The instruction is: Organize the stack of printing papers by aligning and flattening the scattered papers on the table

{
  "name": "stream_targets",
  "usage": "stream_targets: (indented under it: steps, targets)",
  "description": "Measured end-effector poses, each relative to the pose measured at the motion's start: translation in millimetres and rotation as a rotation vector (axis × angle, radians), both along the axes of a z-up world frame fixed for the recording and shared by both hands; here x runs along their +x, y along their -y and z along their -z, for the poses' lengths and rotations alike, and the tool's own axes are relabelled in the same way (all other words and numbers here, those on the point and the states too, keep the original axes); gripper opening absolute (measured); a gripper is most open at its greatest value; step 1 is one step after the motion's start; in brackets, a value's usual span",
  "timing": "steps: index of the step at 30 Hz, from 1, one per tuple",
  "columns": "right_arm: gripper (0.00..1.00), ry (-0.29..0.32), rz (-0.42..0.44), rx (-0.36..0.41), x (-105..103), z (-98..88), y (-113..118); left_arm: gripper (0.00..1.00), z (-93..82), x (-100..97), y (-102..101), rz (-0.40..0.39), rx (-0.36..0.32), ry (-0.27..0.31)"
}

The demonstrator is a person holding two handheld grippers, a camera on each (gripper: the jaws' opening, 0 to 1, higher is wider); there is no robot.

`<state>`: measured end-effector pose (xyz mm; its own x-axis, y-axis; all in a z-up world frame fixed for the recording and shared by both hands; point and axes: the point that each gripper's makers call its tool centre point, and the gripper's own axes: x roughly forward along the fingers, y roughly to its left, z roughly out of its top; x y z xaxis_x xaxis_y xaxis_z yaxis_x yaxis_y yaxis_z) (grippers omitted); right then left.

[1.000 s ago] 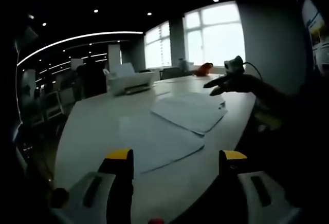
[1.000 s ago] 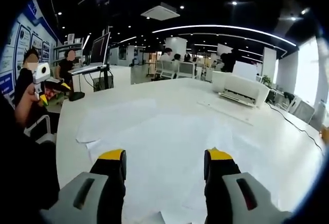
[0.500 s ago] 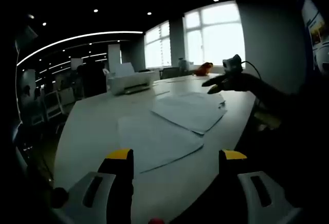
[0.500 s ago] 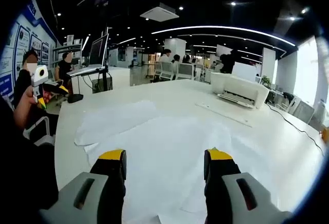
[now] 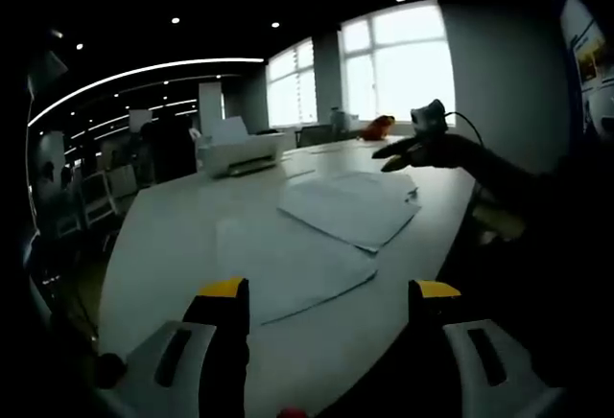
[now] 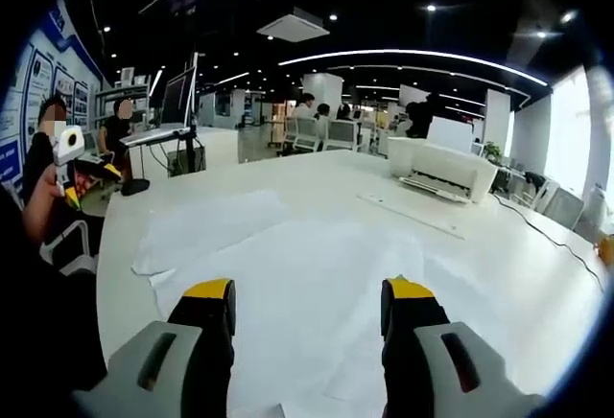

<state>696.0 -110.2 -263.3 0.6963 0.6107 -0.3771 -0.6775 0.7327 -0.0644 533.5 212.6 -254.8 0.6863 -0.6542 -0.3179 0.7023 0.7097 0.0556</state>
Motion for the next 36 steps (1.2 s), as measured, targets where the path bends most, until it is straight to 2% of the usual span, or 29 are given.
stream_targets:
  steps: [10, 22, 26, 31, 36]
  targets:
    - [0.57, 0.003, 0.009, -0.001, 8.2, -3.3, -2.6, 0.70, 1.0, -0.3, 1.8, 0.005, 0.004, -0.004]
    - [0.57, -0.005, 0.021, 0.006, 14.8, 1.1, -4.1, 0.70, 4.1, -1.1, 2.7, 0.007, -0.001, -0.009]
    - [0.57, -0.018, 0.028, 0.013, 23.0, 3.8, -1.5, 0.70, 8.5, 2.2, 1.9, -0.001, 0.007, -0.023]
    - [0.56, -0.021, 0.033, 0.026, 35.3, 2.0, 1.6, 0.70, 2.5, -1.2, 6.1, 0.014, 0.004, -0.009]
    - [0.56, -0.021, 0.034, 0.022, 38.0, 0.9, -0.4, 0.70, 4.3, -0.2, 3.8, 0.004, 0.000, -0.012]
